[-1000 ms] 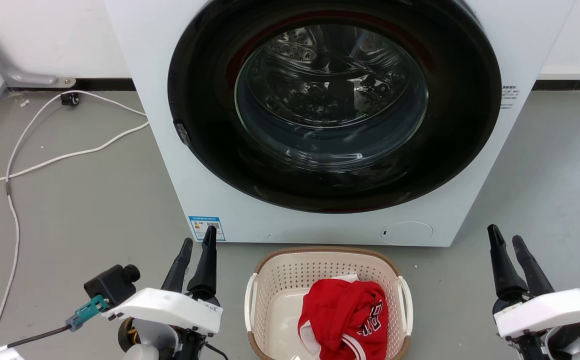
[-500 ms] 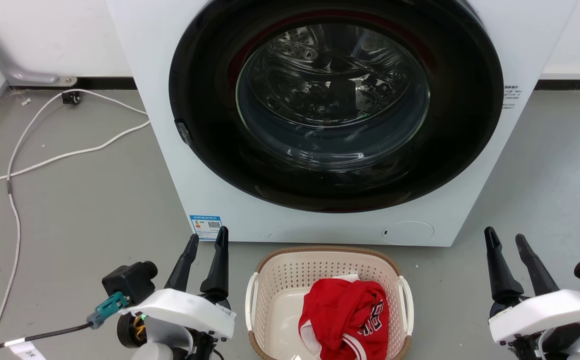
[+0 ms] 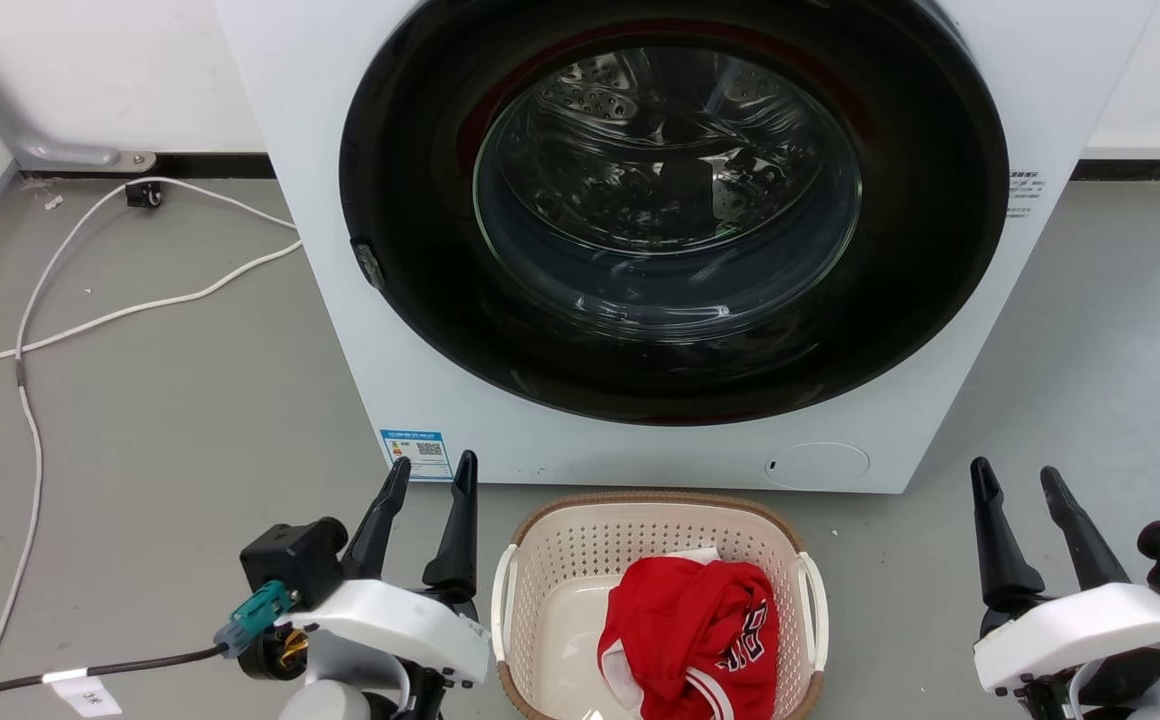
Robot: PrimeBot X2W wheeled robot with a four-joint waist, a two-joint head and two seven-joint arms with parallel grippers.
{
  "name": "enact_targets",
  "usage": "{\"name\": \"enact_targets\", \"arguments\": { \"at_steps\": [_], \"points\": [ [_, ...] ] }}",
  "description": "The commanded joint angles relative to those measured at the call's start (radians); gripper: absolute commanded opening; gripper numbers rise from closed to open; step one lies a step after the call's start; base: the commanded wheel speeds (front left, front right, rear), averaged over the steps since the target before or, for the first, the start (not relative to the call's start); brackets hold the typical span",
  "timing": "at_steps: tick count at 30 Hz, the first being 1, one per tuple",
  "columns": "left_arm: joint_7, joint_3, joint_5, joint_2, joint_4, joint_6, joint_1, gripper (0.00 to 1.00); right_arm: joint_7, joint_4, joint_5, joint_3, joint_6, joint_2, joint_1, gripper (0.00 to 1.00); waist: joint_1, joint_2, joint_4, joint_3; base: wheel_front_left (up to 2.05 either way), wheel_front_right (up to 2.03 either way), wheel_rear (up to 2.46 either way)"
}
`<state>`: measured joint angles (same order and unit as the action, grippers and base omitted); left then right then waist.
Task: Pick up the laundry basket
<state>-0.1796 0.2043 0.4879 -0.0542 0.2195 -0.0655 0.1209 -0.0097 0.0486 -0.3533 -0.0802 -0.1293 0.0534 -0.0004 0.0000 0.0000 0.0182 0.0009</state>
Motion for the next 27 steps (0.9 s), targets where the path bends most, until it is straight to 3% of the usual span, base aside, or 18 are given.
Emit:
{"name": "enact_targets", "arguments": {
  "at_steps": [1, 27],
  "points": [
    [-0.010, 0.005, -0.024, -0.001, -0.003, 0.005, 0.019, 1.00, -0.006, -0.006, 0.021, -0.002, -0.002, -0.002, -0.005, 1.00, 0.0000, 0.0000, 0.000, 0.000, 0.00, 0.00, 0.00],
    [-0.061, 0.056, -0.257, 0.003, 0.023, 0.024, 0.030, 1.00, -0.046, 0.007, 0.213, 0.005, -0.002, -0.004, 0.012, 1.00, 0.0000, 0.0000, 0.005, -0.001, 0.00, 0.00, 0.00]
  ]
}}
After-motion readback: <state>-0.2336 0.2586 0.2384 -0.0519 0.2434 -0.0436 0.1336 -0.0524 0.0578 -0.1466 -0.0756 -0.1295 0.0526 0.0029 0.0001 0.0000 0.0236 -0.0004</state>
